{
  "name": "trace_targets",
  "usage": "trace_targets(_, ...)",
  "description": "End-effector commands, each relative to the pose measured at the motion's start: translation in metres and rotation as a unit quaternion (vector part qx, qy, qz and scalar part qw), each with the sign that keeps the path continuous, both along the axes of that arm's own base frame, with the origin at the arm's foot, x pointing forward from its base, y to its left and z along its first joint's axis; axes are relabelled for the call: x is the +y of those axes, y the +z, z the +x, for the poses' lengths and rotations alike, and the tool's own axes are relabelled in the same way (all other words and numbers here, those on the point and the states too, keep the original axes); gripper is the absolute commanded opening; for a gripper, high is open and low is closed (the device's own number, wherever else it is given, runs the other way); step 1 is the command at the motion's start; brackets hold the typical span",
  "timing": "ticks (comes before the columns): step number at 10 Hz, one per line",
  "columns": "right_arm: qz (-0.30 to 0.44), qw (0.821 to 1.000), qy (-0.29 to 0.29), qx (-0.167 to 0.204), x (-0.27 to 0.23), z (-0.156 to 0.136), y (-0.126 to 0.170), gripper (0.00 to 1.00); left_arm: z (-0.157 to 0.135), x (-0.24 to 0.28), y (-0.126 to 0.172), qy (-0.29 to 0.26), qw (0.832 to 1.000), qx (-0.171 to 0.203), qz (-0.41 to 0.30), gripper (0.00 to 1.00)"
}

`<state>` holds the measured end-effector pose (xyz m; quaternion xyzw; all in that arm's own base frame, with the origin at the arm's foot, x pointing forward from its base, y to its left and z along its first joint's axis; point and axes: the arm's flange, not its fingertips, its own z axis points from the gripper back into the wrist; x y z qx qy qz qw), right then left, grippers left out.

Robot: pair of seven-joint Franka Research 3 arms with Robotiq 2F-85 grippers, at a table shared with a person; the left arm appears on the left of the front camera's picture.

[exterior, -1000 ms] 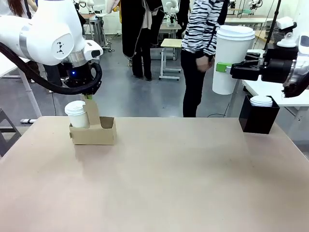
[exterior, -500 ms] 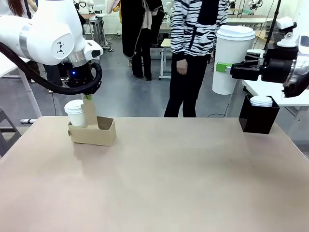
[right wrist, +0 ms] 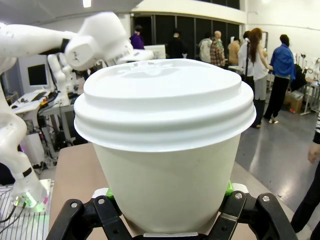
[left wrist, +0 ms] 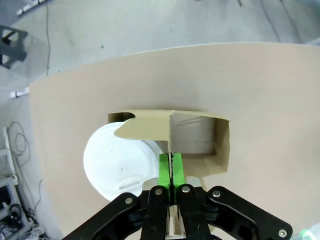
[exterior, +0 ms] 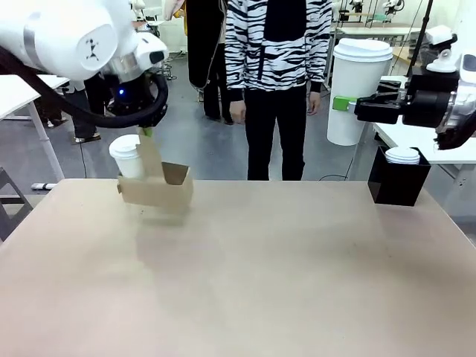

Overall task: Pour a drink into a cup and package it in a carrier.
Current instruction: Position the Cup Carrier in the center of the table.

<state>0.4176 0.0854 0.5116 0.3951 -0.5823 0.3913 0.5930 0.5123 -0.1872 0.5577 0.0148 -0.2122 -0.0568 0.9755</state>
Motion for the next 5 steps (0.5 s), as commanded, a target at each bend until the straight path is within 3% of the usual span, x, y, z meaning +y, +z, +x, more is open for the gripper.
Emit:
trace_targets(1,0.001,1.0,-0.005,-0.002,0.003,0.003,0.005,0.81,-0.036,-0.031,0.019,0.018,1.0,-0.009,-0.024,0.02)
trace_targets(3,0.001,1.0,-0.005,-0.002,0.003,0.003,0.005,0.81,-0.075,-0.085,0.028,0.02,0.998,-0.008,-0.06,0.02)
trace_targets(5,0.001,1.0,-0.005,-0.002,0.003,0.003,0.005,0.81,-0.102,-0.132,0.014,0.033,0.997,-0.002,-0.069,0.02)
